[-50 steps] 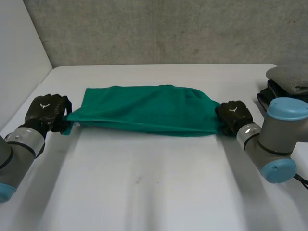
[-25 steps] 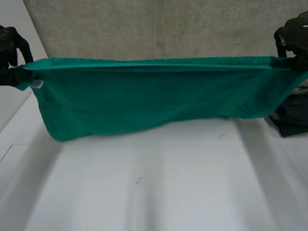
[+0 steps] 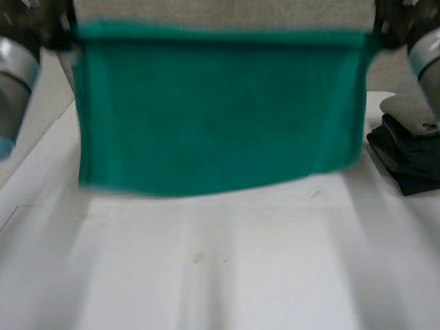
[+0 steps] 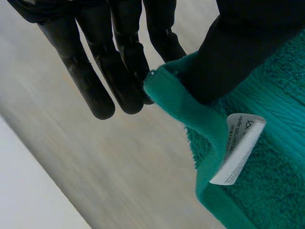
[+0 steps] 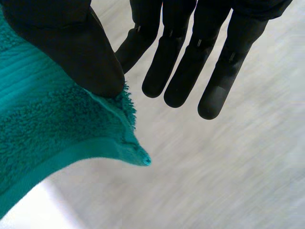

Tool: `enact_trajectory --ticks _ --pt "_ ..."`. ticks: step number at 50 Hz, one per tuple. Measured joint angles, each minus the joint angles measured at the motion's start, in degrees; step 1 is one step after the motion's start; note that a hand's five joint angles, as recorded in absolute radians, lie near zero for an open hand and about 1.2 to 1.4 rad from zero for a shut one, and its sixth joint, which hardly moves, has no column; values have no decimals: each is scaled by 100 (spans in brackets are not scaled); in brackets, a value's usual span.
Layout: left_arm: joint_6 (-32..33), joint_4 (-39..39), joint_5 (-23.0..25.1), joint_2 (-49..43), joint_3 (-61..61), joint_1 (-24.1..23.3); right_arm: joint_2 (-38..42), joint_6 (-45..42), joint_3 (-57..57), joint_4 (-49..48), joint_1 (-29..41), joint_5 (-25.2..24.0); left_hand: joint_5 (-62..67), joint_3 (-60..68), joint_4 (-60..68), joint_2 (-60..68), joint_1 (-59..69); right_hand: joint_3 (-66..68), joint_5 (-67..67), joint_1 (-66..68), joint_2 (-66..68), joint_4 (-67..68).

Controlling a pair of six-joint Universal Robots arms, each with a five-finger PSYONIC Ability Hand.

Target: Fold the laundry.

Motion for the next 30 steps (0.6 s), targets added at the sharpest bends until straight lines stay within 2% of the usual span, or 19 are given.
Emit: enact_trajectory --ticks 3,8,18,30 --pt "-409 682 -137 158 149 4 -164 308 26 -811 -19 -23 0 0 0 0 0 0 0 0 0 0" --pt "-791 819 -231 284 95 61 -388 519 274 -1317 -49 -192 0 0 0 0 0 0 40 0 0 0" --pt "-845 252 -7 200 -1077 170 -321 336 1114 -884 -59 -455 0 0 0 0 0 0 43 0 0 0" --pt "-349 423 270 -364 -2851 144 468 -541 2236 -141 17 -502 55 0 1 0 28 1 70 0 0 1"
